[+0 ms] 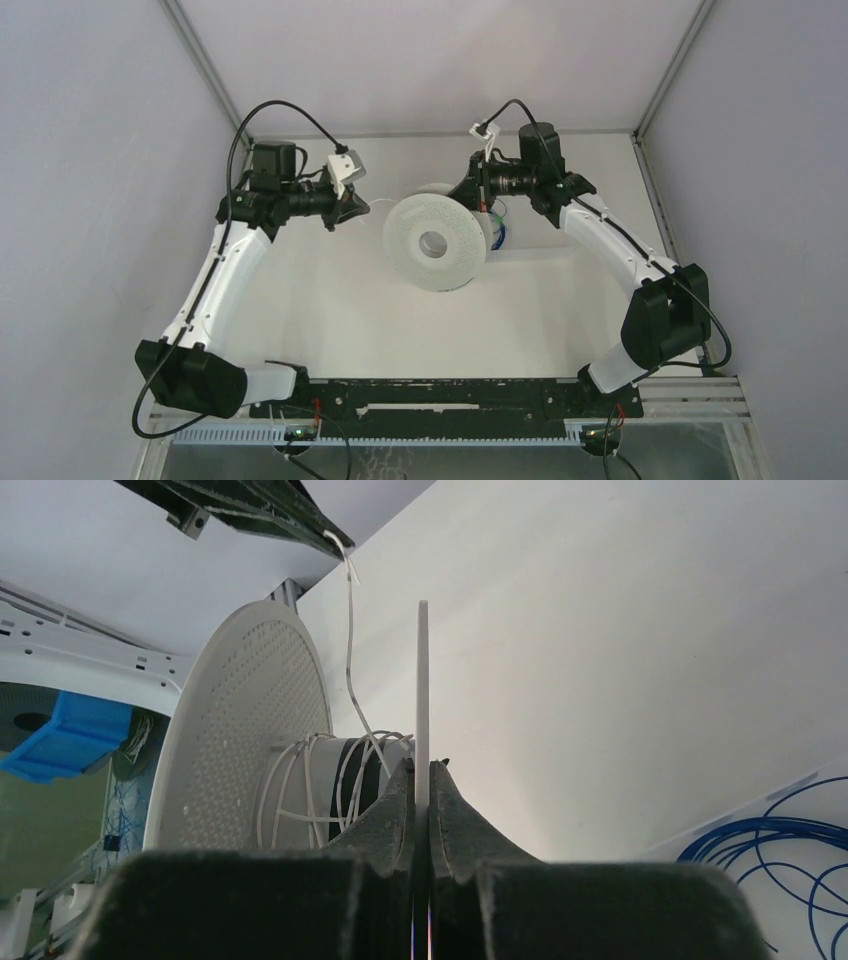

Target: Wrap the cables

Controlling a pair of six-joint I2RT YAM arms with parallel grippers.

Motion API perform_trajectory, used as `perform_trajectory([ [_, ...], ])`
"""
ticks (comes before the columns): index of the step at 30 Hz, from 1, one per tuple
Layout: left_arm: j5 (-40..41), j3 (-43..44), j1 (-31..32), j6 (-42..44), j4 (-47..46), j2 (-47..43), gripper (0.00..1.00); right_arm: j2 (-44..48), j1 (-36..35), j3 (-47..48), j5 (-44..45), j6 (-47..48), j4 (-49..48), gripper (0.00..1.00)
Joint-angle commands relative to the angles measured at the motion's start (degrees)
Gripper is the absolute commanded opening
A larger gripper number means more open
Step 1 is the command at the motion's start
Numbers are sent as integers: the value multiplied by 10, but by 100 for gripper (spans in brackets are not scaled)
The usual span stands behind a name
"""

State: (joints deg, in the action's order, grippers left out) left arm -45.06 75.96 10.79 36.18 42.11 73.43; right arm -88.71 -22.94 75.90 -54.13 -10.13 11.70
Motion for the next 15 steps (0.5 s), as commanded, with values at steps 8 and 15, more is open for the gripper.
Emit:
perform_trajectory([
  [8, -46, -27, -4, 139, 123, -19, 0, 24, 13, 27, -16, -67, -72, 0],
  [15, -109, -42, -4, 71, 49, -1, 0, 10, 14, 26, -45, -120, -110, 0],
])
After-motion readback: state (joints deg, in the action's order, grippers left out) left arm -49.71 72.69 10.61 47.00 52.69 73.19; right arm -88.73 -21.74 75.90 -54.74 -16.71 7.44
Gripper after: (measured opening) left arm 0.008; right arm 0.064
